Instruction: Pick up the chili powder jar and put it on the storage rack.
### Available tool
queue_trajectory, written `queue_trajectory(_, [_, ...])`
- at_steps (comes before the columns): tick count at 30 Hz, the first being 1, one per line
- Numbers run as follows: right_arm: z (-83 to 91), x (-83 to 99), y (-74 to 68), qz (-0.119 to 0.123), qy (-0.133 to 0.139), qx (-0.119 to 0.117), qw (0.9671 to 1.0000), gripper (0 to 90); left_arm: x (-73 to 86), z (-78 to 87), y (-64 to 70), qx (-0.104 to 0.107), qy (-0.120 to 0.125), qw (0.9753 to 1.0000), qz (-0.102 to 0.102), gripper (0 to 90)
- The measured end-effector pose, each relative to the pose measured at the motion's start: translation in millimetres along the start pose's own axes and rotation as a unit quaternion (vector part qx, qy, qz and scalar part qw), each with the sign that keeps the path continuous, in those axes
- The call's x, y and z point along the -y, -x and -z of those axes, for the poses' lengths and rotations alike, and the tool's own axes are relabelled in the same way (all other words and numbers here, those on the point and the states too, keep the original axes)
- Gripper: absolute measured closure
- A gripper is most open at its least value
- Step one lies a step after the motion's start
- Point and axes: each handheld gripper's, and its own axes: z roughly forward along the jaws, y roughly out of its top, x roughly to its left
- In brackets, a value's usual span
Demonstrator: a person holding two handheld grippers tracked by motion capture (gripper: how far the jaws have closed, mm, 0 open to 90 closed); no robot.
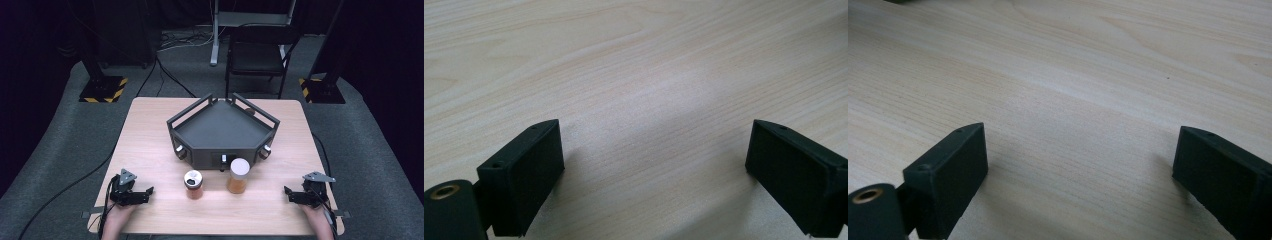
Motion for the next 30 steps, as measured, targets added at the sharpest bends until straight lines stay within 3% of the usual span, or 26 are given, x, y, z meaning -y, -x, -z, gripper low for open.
queue_trajectory(17, [-0.5, -0.7, -0.2, 0.000, -0.001, 0.000, 1.0000, 5.5, -0.4, -0.6, 3.3, 0.000, 0.001, 1.0000, 0.001, 8.5])
queue_trajectory(23, [-0.6, -0.9, -0.1, 0.000, -0.002, 0.000, 1.0000, 5.3, -1.3, -2.8, 2.2, 0.032, 0.007, 0.9995, 0.000, 8.7])
queue_trajectory(30, [-0.9, -1.2, -0.2, -0.001, -0.002, 0.000, 1.0000, 4.9, -6.7, -3.1, 9.1, 0.048, 0.010, 0.9986, -0.018, 8.7])
